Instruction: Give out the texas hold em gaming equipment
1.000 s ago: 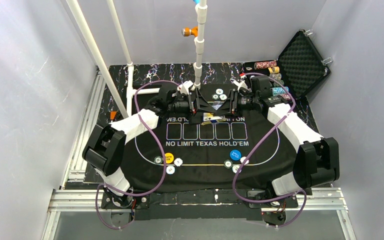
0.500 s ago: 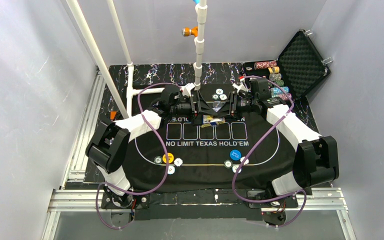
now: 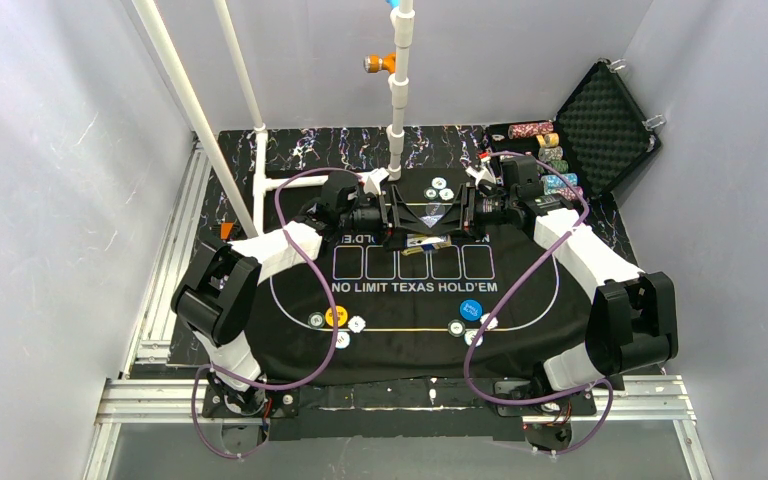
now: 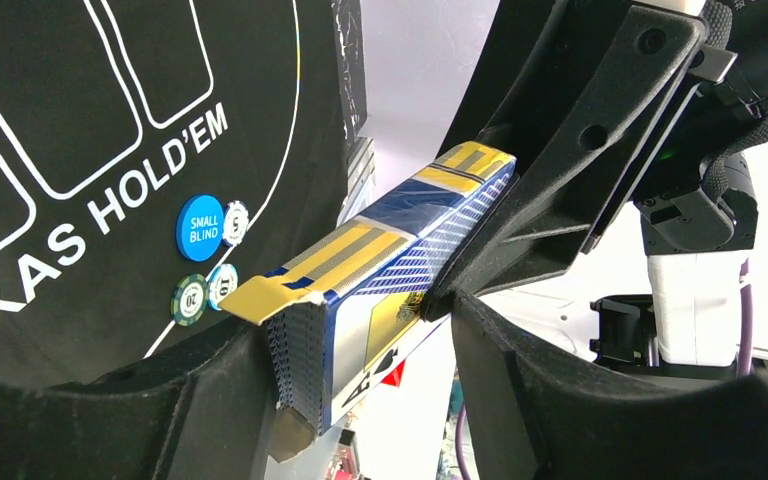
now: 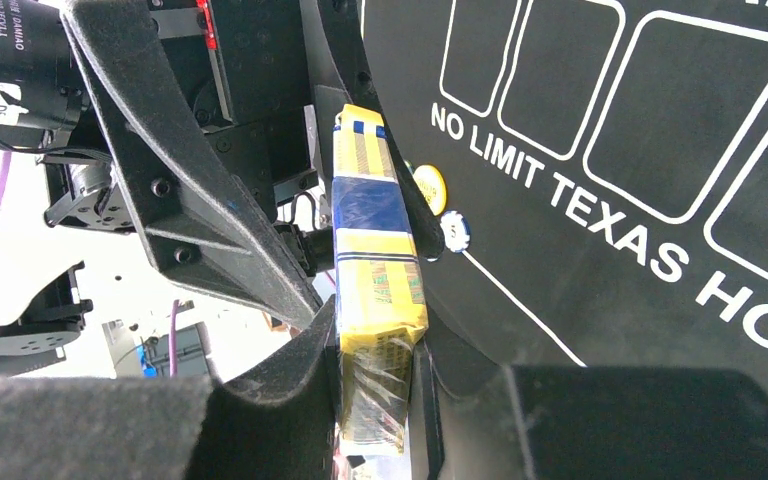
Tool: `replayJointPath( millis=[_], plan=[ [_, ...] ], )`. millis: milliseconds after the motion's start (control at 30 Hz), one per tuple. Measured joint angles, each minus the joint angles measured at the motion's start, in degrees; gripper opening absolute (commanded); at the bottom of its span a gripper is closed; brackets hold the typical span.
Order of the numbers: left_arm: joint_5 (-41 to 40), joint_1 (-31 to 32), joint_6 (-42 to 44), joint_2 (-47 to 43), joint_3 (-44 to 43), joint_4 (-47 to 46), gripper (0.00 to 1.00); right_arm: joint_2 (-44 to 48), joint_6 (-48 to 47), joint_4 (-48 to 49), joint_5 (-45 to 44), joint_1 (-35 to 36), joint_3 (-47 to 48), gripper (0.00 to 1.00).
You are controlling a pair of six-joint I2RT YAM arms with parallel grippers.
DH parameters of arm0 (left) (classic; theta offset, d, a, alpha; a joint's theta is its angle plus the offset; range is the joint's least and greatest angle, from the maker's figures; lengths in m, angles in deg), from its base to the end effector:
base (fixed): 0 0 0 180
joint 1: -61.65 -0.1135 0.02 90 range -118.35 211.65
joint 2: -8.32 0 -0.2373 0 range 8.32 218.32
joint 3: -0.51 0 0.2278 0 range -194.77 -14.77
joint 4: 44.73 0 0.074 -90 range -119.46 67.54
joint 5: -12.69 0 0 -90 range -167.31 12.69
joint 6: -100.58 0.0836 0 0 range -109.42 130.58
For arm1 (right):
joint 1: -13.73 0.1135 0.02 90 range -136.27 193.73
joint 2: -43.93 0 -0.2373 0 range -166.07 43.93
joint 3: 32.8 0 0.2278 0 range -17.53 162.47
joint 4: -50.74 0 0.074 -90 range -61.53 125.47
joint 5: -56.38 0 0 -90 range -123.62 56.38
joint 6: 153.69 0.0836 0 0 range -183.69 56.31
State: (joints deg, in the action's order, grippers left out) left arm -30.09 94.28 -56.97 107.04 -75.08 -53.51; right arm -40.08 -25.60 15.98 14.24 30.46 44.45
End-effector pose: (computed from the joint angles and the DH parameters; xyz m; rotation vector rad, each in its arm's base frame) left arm 0.2972 -0.2631 0.2262 0.0501 2.2356 -1.8549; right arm 0.2875 0.1512 0.2365 -0.0262 2.4243 1.4294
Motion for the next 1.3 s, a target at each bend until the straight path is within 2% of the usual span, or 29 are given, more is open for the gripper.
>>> replayJointPath(
  millis=[800, 1033, 1300],
  plan=[
    [0.09, 0.02, -0.17, -0.02, 1.68, -1.42, 0.59, 0.0, -3.56, -4.35, 0.55, -0.87, 0.0, 0.01],
    [0.11, 0.02, -0.2, -0.02, 1.7, -1.42, 0.58, 0.0, -3.61, -4.37, 0.57, -0.87, 0.0, 0.25],
    [0.09, 0.02, -0.2, 0.0, 1.75, -1.44, 0.58, 0.0, -3.32, -4.31, 0.94, -0.96, 0.0, 0.4]
  ],
)
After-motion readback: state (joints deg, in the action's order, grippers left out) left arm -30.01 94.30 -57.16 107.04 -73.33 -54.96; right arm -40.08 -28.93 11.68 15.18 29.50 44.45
